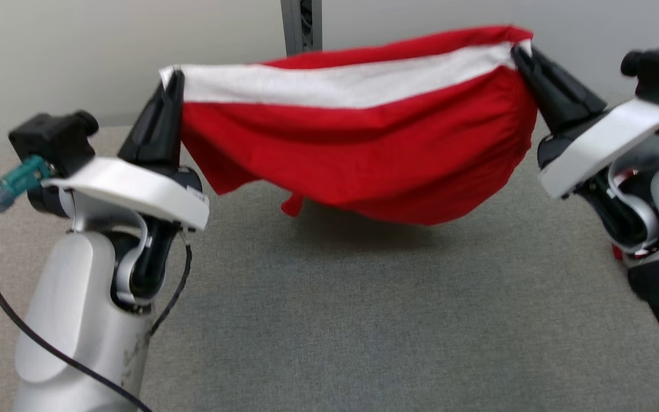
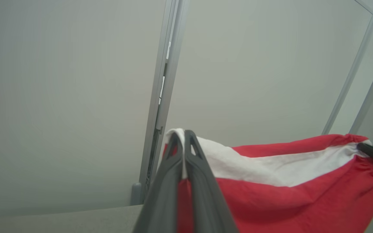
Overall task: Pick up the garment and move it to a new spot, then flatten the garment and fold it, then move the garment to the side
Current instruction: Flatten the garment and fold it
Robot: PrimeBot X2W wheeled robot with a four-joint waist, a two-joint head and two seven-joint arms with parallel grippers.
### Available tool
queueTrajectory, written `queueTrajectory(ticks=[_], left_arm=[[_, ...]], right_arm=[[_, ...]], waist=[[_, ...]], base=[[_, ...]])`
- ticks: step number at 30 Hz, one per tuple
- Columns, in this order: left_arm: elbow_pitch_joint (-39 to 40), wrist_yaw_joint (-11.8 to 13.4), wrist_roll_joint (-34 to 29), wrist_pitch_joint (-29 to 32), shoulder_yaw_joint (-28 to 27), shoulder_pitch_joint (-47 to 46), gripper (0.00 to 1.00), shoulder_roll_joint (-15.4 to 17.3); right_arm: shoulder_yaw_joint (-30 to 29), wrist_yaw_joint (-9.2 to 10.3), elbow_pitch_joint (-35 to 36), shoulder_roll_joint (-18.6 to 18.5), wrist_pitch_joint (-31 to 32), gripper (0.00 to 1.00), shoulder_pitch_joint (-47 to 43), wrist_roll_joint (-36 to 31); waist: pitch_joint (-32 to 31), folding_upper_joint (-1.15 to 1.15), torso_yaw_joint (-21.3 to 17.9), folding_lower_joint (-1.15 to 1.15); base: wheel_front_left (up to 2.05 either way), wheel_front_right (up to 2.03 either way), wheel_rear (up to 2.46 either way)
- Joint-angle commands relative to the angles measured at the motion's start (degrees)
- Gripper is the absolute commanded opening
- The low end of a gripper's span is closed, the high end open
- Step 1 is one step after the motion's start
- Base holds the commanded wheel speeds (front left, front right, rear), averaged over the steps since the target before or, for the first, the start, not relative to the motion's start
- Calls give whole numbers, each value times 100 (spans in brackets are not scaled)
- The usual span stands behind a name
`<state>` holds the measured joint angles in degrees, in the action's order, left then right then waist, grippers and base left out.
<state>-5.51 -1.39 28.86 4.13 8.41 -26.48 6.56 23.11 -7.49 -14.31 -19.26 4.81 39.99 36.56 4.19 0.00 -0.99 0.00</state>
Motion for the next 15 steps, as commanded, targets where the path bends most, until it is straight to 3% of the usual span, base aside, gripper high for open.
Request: queueTrajectory(ticks=[1,8,11,15], left_arm=[[9,56,30,27,-43,-279,0,-3],[-540,266,16,14,-203,-2082,0,-92],[-993,338,31,-158,-294,-2959,0,-125],[-1721,402,-71,-682,-364,-4124,0,-183]], right_arm=[[38,-2,-27,-72,71,0,252,-23],[323,-2,-460,-256,202,0,2031,14],[491,-2,-900,-288,-115,0,2916,-152],[564,-2,-1710,-71,-1011,0,3981,-390]], waist=[[259,0,-8,0],[1247,0,7,0],[1623,0,26,0],[2039,0,47,0]], base=[[0,0,0],[0,0,0],[0,0,0],[0,0,0]])
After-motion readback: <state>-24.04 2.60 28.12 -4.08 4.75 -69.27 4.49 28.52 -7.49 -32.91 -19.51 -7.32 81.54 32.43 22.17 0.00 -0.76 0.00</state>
